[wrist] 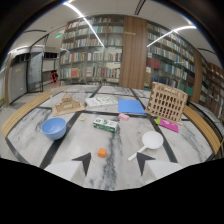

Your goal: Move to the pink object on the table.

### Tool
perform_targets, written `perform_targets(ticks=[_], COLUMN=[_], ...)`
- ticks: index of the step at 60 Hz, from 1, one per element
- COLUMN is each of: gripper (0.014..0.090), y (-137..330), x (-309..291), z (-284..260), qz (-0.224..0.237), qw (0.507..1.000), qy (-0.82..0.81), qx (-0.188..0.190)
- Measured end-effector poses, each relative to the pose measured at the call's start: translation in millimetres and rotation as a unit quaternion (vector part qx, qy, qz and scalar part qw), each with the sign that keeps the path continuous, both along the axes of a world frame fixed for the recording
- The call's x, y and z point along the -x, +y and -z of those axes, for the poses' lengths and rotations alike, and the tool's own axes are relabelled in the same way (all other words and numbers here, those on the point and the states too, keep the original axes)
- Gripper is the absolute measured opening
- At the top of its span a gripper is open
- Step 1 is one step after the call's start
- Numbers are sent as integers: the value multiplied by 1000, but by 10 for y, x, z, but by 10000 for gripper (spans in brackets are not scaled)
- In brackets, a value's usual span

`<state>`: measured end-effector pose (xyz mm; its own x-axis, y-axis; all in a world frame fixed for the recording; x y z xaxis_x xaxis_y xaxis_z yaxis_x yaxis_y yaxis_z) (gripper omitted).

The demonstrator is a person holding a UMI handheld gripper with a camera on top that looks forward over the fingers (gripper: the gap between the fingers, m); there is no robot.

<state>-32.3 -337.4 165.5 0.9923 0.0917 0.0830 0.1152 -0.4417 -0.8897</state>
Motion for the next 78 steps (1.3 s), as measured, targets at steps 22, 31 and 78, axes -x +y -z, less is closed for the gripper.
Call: perform_targets(ticks=[22,31,78], gripper=[860,860,858], y=[642,1295,3604], x=[-500,-694,-666], z=[-38,-63,911], qz=[23,30,25], qw=[1000,1000,998], qy=[-2,-3,13], qx=[3,4,57])
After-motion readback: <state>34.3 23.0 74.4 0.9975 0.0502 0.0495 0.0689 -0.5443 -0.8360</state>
